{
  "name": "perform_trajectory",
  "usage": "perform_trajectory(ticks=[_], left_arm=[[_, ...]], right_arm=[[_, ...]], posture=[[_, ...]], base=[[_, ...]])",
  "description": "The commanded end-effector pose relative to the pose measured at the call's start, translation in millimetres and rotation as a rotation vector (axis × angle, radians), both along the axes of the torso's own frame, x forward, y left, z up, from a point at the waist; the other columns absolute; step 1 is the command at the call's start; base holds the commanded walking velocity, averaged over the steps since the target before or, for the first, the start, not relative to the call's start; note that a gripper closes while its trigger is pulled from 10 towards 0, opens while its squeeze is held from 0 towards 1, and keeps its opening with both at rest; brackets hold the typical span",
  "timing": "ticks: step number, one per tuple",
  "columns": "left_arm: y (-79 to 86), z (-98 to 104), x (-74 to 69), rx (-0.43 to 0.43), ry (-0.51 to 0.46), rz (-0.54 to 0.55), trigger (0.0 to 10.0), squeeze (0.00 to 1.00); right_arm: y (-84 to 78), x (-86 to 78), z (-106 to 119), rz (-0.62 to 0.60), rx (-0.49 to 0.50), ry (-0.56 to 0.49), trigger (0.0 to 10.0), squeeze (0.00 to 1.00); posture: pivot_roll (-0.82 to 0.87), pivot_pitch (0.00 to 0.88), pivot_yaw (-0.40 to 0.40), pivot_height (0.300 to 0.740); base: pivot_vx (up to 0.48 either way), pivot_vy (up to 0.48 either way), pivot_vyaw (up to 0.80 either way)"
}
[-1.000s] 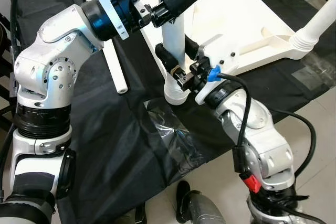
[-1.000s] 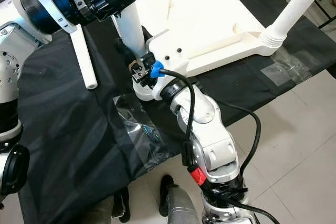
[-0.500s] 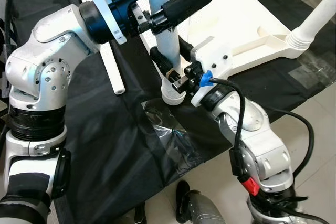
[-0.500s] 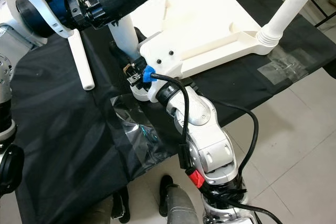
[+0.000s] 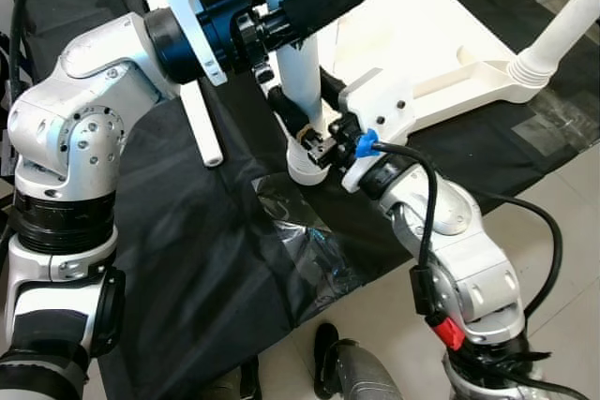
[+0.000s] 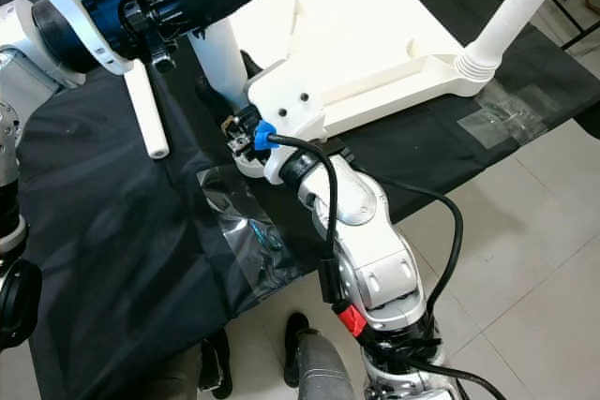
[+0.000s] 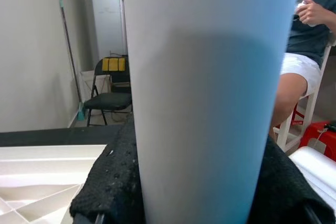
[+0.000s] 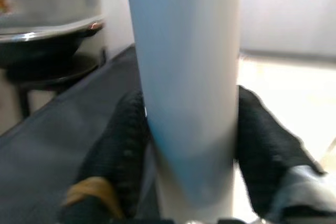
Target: Building children table
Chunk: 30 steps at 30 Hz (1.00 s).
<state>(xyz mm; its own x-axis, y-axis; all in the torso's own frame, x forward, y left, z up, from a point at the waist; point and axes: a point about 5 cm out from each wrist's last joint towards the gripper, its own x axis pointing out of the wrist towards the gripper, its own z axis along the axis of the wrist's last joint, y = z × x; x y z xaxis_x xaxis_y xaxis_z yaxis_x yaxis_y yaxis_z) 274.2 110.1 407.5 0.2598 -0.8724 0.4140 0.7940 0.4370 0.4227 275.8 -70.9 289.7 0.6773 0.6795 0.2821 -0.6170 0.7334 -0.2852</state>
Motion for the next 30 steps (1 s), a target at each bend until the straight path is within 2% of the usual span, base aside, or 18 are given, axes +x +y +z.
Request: perform_trajectory(ticks=[1,2,4,5,6,7,9,11,12,13,15,16,17,20,25,30], left_arm=[[0.6,0.7,-4.6,0.024,-0.018,-0.008,0.0,0.0],[0.6,0.7,-4.6,0.024,-0.018,-0.008,0.0,0.0],[-0.6,0.9,-5.1,0.029,-0.018,-0.013,0.0,0.0],[-0.6,0.9,-5.1,0.029,-0.018,-0.013,0.0,0.0],[-1.4,0.8,-5.4,0.033,-0.017,-0.016,0.0,0.0],[-1.4,0.8,-5.4,0.033,-0.017,-0.016,0.0,0.0],[-2.7,0.6,-6.2,0.039,-0.015,-0.022,0.0,0.0],[-3.7,0.3,-6.9,0.043,-0.013,-0.027,0.0,0.0],[-6.0,-0.1,-8.0,0.048,-0.011,-0.037,0.0,0.0],[-6.0,-0.1,-8.0,0.048,-0.011,-0.037,0.0,0.0],[-7.7,-0.5,-8.6,0.052,-0.01,-0.044,0.0,0.0],[-7.7,-0.5,-8.6,0.052,-0.01,-0.044,0.0,0.0],[-8.7,-0.5,-8.8,0.055,-0.009,-0.048,0.0,0.0],[-11.2,-1.1,-10.3,0.078,-0.011,-0.067,0.0,0.0],[-13.2,-2.3,-12.0,0.114,-0.016,-0.079,0.0,0.0],[-16.1,-3.3,-14.2,0.146,-0.02,-0.092,0.0,0.0]], right_arm=[[7.0,-4.0,-12.0,0.187,-0.028,0.085,10.0,1.0],[7.0,-4.0,-12.0,0.187,-0.028,0.085,10.0,1.0],[-5.8,-1.7,-0.5,0.273,-0.047,0.06,10.0,1.0],[-5.8,-1.7,-0.5,0.273,-0.047,0.06,10.0,1.0],[-16.0,3.4,5.9,0.291,-0.075,0.045,10.0,1.0],[-16.0,3.4,5.9,0.291,-0.075,0.045,10.0,1.0],[-30.4,11.1,15.8,0.306,-0.127,0.02,10.0,1.0],[-36.5,14.7,21.5,0.327,-0.15,0.016,10.0,1.0],[-42.7,14.4,30.7,0.441,-0.174,0.024,10.0,0.99],[-42.7,14.4,30.7,0.441,-0.174,0.024,10.0,0.99],[-44.6,10.3,35.7,0.557,-0.183,0.032,10.0,0.99],[-44.6,10.3,35.7,0.557,-0.183,0.032,10.0,0.99],[-46.6,11.7,37.4,0.593,-0.196,0.041,10.0,0.0],[-50.8,27.3,43.7,0.638,-0.242,0.047,10.0,0.0],[-55.2,41.6,50.2,0.623,-0.272,0.03,10.0,0.0],[-56.1,47.3,57.6,0.645,-0.295,0.007,10.0,0.0]], posture=[[0.02,0.344,-0.002,0.74],[0.02,0.344,-0.002,0.74],[0.02,0.344,-0.002,0.74],[0.02,0.344,-0.002,0.74],[0.03,0.345,-0.002,0.74],[0.03,0.345,-0.002,0.74],[0.03,0.344,-0.003,0.74],[0.03,0.347,0.0,0.74],[0.03,0.348,0.001,0.74],[0.03,0.348,0.001,0.74],[0.03,0.348,0.001,0.74],[0.03,0.348,0.001,0.74],[0.04,0.349,0.005,0.74],[0.05,0.35,0.009,0.74],[0.06,0.351,0.009,0.74],[0.07,0.351,0.013,0.74]], base=[[0.0,0.0,0.0],[0.0,0.0,0.0],[0.0,0.0,0.0],[0.0,0.0,0.0],[0.0,0.0,0.0],[0.0,0.0,0.0],[0.0,0.0,0.0],[0.0,0.0,0.0],[0.0,0.0,0.0],[0.0,0.0,0.0],[0.0,0.0,0.0],[0.0,0.0,0.0],[0.0,0.0,0.0],[0.0,0.0,0.0],[0.0,0.0,0.0],[0.0,0.0,0.0]])
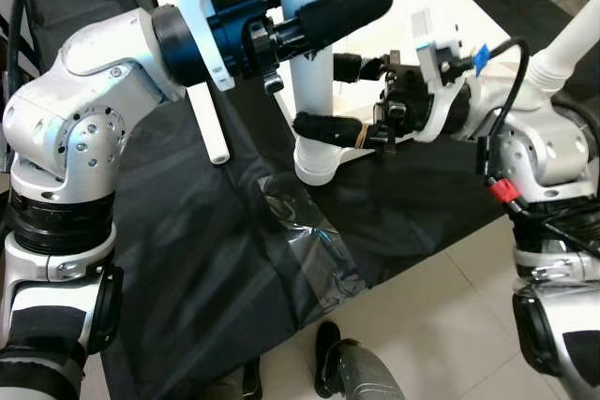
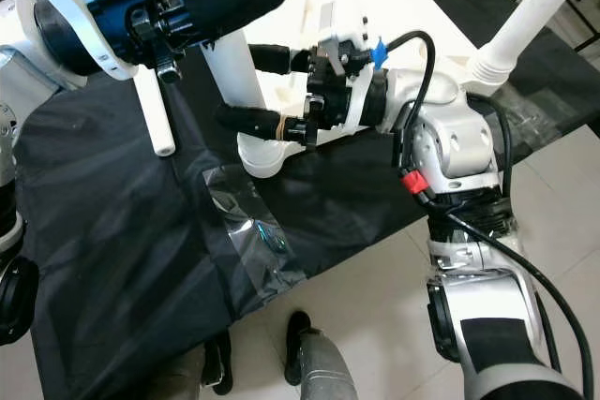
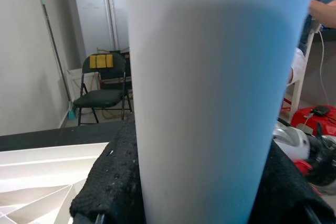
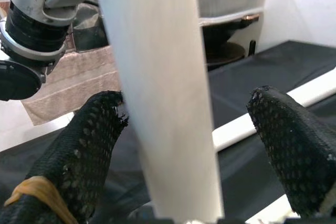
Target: Building children table
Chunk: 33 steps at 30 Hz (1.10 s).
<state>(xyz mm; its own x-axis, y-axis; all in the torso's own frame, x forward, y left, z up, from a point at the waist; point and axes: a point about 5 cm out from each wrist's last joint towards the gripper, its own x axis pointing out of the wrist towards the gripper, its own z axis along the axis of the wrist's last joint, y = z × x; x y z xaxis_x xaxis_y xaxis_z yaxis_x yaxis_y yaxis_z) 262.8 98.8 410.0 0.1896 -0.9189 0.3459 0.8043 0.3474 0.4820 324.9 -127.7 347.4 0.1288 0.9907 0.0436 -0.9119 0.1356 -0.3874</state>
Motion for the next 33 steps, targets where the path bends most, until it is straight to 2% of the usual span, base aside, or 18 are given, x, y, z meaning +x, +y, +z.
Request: perform_trajectory(ticks=[1,7,8,9,10,13,21,22,23,24,25,26,31,33], left_arm=[[-5.4,-6.0,-3.5,0.067,0.012,-0.03,0.0,0.0],[-20.6,-5.1,-8.2,0.095,0.011,-0.057,0.0,0.0],[-28.9,-2.5,-12.4,0.101,0.009,-0.07,0.0,0.0],[-28.9,-2.5,-12.4,0.101,0.009,-0.07,0.0,0.0],[-36.3,0.3,-17.1,0.108,0.005,-0.082,0.0,0.0],[-45.3,4.3,-24.4,0.122,-0.004,-0.098,0.0,0.0],[-38.0,3.0,-20.7,0.128,-0.006,-0.091,0.0,0.0],[-37.0,2.9,-19.7,0.125,-0.008,-0.08,5.2,0.0],[-37.0,2.9,-19.7,0.125,-0.008,-0.08,5.2,0.0],[-36.3,3.9,-17.9,0.107,0.005,-0.068,10.0,0.05],[-35.8,4.6,-16.6,0.094,0.015,-0.06,10.0,0.05],[-35.0,5.4,-15.6,0.086,0.022,-0.046,10.0,1.0],[-29.2,8.3,-10.3,0.055,0.03,0.035,10.0,1.0],[-29.2,8.3,-10.3,0.055,0.03,0.035,10.0,1.0]], right_arm=[[0.7,-0.8,1.2,0.022,-0.027,-0.025,10.0,0.0],[0.5,2.5,2.5,0.074,-0.045,-0.024,10.0,0.0],[0.1,2.2,2.2,0.09,-0.055,-0.022,3.8,0.0],[0.1,2.2,2.2,0.09,-0.055,-0.022,3.8,0.0],[-0.1,1.8,2.2,0.102,-0.068,-0.024,0.0,0.0],[0.0,3.2,4.0,0.119,-0.083,-0.032,0.0,0.0],[0.7,6.0,4.8,0.1,-0.09,-0.047,0.0,0.0],[1.0,6.8,4.4,0.096,-0.088,-0.048,0.0,0.0],[1.0,6.8,4.4,0.096,-0.088,-0.048,0.0,0.0],[1.3,7.8,3.4,0.083,-0.084,-0.048,0.0,0.0],[1.6,8.5,2.8,0.075,-0.081,-0.049,0.0,0.0],[1.7,8.8,1.2,0.069,-0.079,-0.044,0.0,0.0],[0.2,12.9,-3.7,-0.019,-0.041,-0.021,0.0,0.0],[0.2,12.9,-3.7,-0.019,-0.041,-0.021,0.0,0.0]], posture=[[0.07,0.351,0.014,0.74],[0.07,0.347,0.018,0.74],[0.07,0.345,0.02,0.74],[0.07,0.345,0.02,0.74],[0.07,0.343,0.02,0.74],[0.06,0.34,0.022,0.74],[0.06,0.341,0.025,0.74],[0.06,0.341,0.025,0.74],[0.06,0.341,0.025,0.74],[0.06,0.343,0.027,0.74],[0.06,0.343,0.027,0.74],[0.06,0.345,0.026,0.74],[0.06,0.349,0.025,0.74],[0.06,0.349,0.025,0.74]], base=[[0.0,0.0,0.0],[0.0,0.0,0.0],[0.0,0.0,0.0],[0.0,0.0,0.0],[0.0,0.0,0.0],[0.0,0.0,0.0],[0.0,0.0,0.0],[0.0,0.0,0.0],[0.0,0.0,0.0],[0.0,0.0,0.0],[0.0,0.0,0.0],[0.0,0.0,0.0],[0.0,0.0,0.0],[0.0,0.0,0.0]])
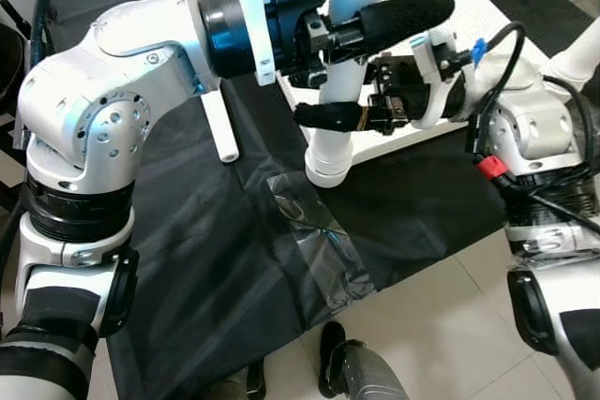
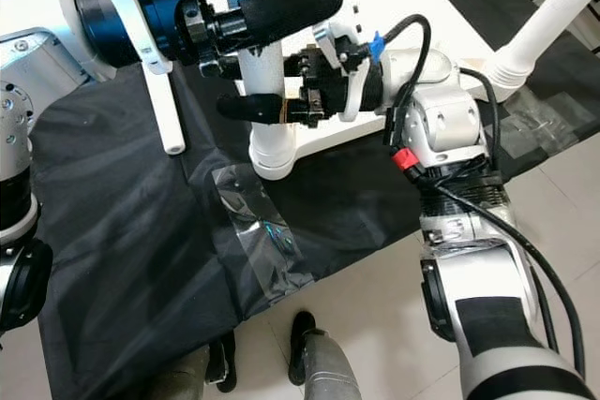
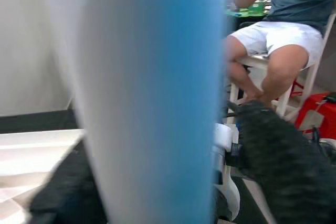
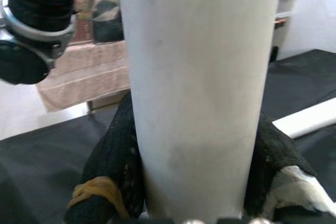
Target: Building children table
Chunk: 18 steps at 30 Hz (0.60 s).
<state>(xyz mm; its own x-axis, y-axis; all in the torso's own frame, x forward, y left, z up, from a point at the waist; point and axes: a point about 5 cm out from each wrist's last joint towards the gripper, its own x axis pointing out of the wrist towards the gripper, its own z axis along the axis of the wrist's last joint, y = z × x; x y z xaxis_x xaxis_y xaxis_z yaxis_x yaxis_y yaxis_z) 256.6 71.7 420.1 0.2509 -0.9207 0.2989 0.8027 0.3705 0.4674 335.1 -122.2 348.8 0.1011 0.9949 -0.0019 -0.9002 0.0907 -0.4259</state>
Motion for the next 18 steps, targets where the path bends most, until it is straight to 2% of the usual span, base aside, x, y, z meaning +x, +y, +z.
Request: perform_trajectory(ticks=[1,7,8,11,13,14,16,17,18], left_arm=[[-0.3,-1.0,-1.8,0.004,0.0,0.001,10.0,1.0],[3.5,0.8,3.0,-0.01,0.005,0.036,10.0,1.0],[9.3,3.7,8.5,-0.036,0.007,0.083,10.0,1.0],[9.3,3.7,8.5,-0.036,0.007,0.083,10.0,1.0],[29.3,13.3,22.8,-0.128,0.009,0.225,10.0,1.0],[29.3,13.3,22.8,-0.128,0.009,0.225,10.0,1.0],[53.4,21.1,35.7,-0.224,0.019,0.379,10.0,1.0],[53.4,21.1,35.7,-0.224,0.019,0.379,10.0,1.0],[66.4,23.8,41.2,-0.267,0.023,0.461,10.0,1.0]], right_arm=[[-5.8,4.2,-6.8,-0.068,0.017,0.024,0.0,0.0],[-5.9,5.2,-12.4,-0.097,0.027,0.042,0.0,0.0],[-5.2,5.1,-19.8,-0.125,0.031,0.063,0.0,0.0],[-5.2,5.1,-19.8,-0.125,0.031,0.063,0.0,0.0],[-0.9,2.2,-31.8,-0.166,0.03,0.095,0.0,0.0],[-0.9,2.2,-31.8,-0.166,0.03,0.095,0.0,0.0],[5.8,0.2,-40.7,-0.213,0.013,0.11,0.0,0.0],[5.8,0.2,-40.7,-0.213,0.013,0.11,0.0,0.0],[9.3,-0.5,-45.2,-0.246,0.013,0.119,0.0,0.0]], posture=[[0.06,0.349,0.025,0.74],[0.05,0.354,0.025,0.74],[0.06,0.356,0.025,0.74],[0.06,0.356,0.025,0.74],[0.05,0.355,0.021,0.74],[0.05,0.355,0.021,0.74],[0.04,0.357,0.016,0.74],[0.04,0.357,0.016,0.74],[0.04,0.357,0.014,0.74]], base=[[0.0,0.0,0.0],[0.0,0.0,0.0],[0.0,0.0,0.0],[0.0,0.0,0.0],[0.0,0.0,0.0],[0.0,0.0,0.0],[0.0,0.0,0.0],[0.0,0.0,0.0],[0.0,0.0,0.0]])
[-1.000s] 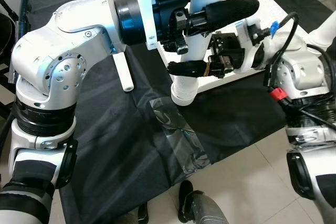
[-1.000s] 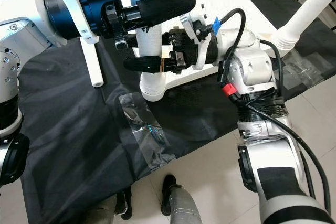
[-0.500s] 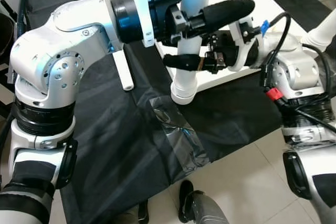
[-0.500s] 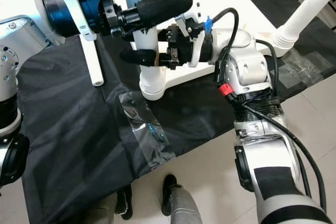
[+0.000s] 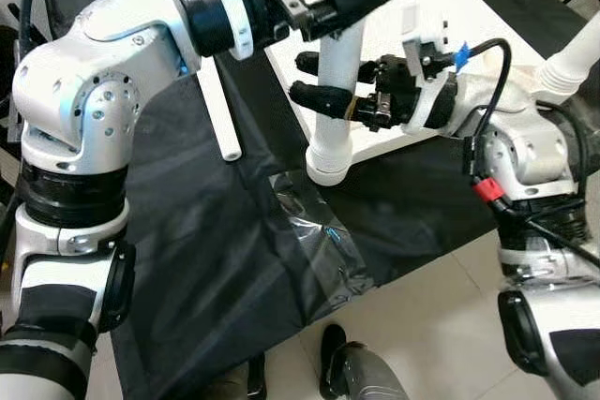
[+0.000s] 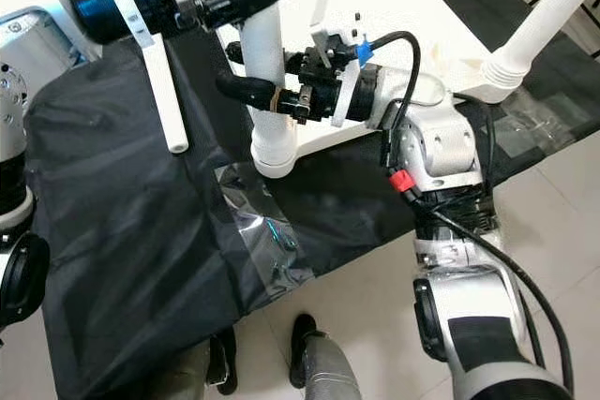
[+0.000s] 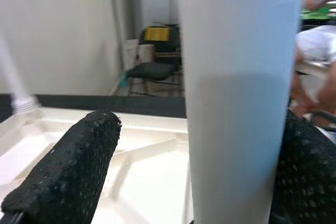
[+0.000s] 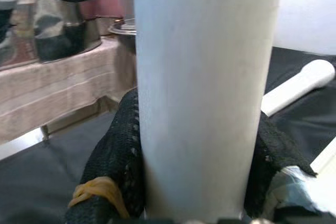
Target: Building children table
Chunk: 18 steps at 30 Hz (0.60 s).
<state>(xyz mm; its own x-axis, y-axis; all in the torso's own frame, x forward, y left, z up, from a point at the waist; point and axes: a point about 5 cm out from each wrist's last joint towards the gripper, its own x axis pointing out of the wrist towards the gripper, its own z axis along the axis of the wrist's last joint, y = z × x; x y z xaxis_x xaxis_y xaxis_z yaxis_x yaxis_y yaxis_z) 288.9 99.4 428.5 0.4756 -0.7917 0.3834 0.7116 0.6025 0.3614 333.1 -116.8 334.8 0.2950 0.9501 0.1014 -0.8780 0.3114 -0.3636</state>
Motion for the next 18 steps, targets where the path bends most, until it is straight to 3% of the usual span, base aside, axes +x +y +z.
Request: perform_trajectory(ticks=[1,3,4,5,6,11,18], left_arm=[[38.6,15.4,8.9,-0.132,-0.038,0.23,10.0,1.0],[38.6,15.4,8.9,-0.132,-0.038,0.23,10.0,1.0],[52.3,17.7,13.9,-0.16,-0.035,0.305,10.0,0.37],[52.3,17.7,13.9,-0.16,-0.035,0.305,10.0,0.37],[79.5,-11.8,24.7,-0.196,-0.003,0.446,10.0,0.0],[101.8,-28.5,31.0,-0.225,0.034,0.541,10.0,0.0],[103.2,-30.5,34.8,-0.237,0.038,0.525,10.0,0.0]], right_arm=[[3.9,1.6,-31.2,-0.043,-0.095,0.087,0.0,0.0],[3.9,1.6,-31.2,-0.043,-0.095,0.087,0.0,0.0],[6.5,0.9,-36.0,-0.077,-0.099,0.094,0.0,0.0],[6.5,0.9,-36.0,-0.077,-0.099,0.094,0.0,0.0],[11.2,-2.2,-45.4,-0.173,-0.073,0.125,0.0,0.0],[18.3,-13.0,-53.2,-0.211,-0.056,0.126,0.0,0.0],[18.9,-13.5,-41.3,-0.255,0.02,0.075,0.0,0.0]], posture=[[0.04,0.357,0.014,0.74],[0.04,0.357,0.014,0.74],[0.04,0.359,0.011,0.74],[0.04,0.359,0.011,0.74],[0.04,0.362,0.009,0.74],[0.03,0.361,0.009,0.74],[0.02,0.353,0.005,0.74]], base=[[0.0,0.0,0.0],[0.0,0.0,0.0],[0.0,0.0,0.0],[0.0,0.0,0.0],[0.0,0.0,0.0],[0.0,0.0,0.0],[0.0,0.0,0.0]])
